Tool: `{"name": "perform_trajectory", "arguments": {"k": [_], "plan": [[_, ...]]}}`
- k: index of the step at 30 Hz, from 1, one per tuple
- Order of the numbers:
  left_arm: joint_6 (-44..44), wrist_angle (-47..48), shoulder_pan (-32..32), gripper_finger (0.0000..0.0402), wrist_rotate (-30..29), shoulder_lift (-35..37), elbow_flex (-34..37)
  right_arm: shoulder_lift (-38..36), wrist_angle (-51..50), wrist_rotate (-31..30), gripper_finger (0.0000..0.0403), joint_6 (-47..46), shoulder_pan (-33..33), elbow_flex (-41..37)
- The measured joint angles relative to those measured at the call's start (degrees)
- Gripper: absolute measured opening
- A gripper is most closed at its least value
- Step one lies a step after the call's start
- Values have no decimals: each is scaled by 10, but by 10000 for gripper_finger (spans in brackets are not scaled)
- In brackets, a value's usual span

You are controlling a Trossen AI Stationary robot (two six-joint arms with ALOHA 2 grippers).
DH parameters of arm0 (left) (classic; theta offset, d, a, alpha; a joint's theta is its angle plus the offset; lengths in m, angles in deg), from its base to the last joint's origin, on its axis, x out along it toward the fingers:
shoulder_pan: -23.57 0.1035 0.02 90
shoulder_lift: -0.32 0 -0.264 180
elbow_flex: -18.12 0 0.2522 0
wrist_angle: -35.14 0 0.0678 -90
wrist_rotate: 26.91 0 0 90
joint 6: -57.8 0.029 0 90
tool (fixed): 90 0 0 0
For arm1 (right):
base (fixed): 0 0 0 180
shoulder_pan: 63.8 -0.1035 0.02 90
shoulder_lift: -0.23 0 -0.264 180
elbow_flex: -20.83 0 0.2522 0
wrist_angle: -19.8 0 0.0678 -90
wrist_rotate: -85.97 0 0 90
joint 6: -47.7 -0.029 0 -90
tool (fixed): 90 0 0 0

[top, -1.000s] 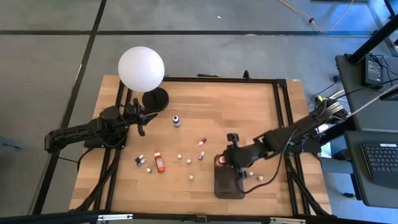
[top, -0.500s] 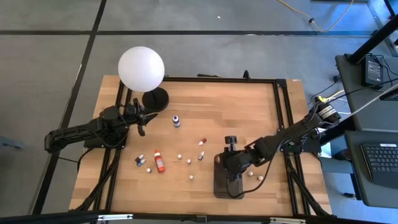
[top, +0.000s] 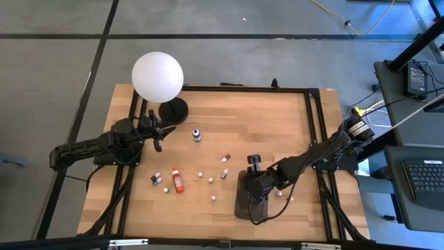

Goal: Pick & Place food coloring
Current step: Put the large orange food coloring bottle into the black bin, then put the small food coloring bottle into the black bin

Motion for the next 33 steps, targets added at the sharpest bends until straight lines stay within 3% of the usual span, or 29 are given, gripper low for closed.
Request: {"name": "perform_trajectory", "arguments": {"k": [8,16,23,33], "plan": [[0,0,0,94,0,0,0,0,0,-1,167,-3,0,0],[0,0,0,93,0,0,0,0,-2,-1,169,15,0,0],[-1,0,0,95,0,0,0,0,-5,-36,169,48,0,6],[0,0,0,91,0,0,0,-44,-125,-81,170,24,-13,68]]}}
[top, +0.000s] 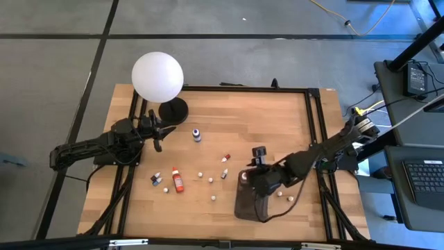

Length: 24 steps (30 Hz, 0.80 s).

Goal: Pick & Place food coloring
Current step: Put the small food coloring bottle into the black bin

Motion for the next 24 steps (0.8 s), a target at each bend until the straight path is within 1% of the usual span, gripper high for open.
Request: {"name": "perform_trajectory", "arguments": {"k": [2,4,8,10,12,18,22,24], "plan": [[0,0,0,93,0,0,0,-19,-28,8,170,-32,-10,1],[0,0,0,93,0,0,0,-40,-72,27,170,-85,-22,1],[0,0,0,91,0,0,0,-68,-155,84,170,-244,-57,1],[0,0,0,91,0,0,0,-69,-172,97,170,-322,-81,1],[0,-1,0,92,0,0,0,-67,-175,104,170,-379,-108,-3],[-1,0,0,95,0,0,0,-62,-129,119,170,-461,-180,-70],[-3,-1,0,93,1,0,0,-62,-123,164,170,-483,-186,-102],[-17,-1,0,93,1,0,0,-62,-118,170,170,-511,-183,-109]]}}
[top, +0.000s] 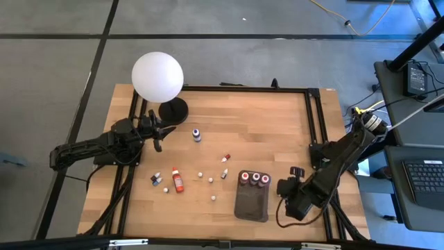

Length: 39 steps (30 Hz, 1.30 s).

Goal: Pick & Place food coloring
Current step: Put the small food coloring bottle into the black bin

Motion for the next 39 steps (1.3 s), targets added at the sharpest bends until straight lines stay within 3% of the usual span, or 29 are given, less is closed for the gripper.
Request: {"name": "perform_trajectory", "arguments": {"k": [5,10,15,24,39], "plan": [[-10,0,0,95,0,0,0,0,50,4,170,-41,6,-23],[-10,-4,0,92,1,0,0,0,89,-27,170,-40,6,-47],[-9,-4,0,95,1,0,0,0,99,-28,170,-43,6,-85],[-8,-3,0,91,1,0,0,0,211,-13,170,-41,6,-142],[-9,-3,0,92,1,0,0,0,206,-33,170,-40,6,-156]]}}
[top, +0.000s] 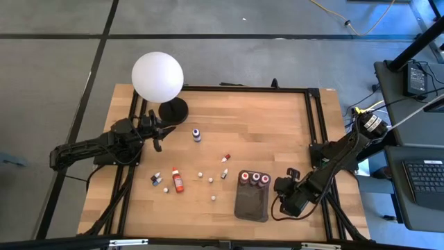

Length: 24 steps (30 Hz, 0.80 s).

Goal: Pick & Place food coloring
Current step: Put the small food coloring bottle into the black bin

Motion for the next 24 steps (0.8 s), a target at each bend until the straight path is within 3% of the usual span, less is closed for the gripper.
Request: {"name": "perform_trajectory", "arguments": {"k": [18,24], "plan": [[1,0,0,94,0,0,0,28,12,9,168,14,0,0],[1,0,0,93,0,0,0,28,10,11,120,16,0,0]]}}
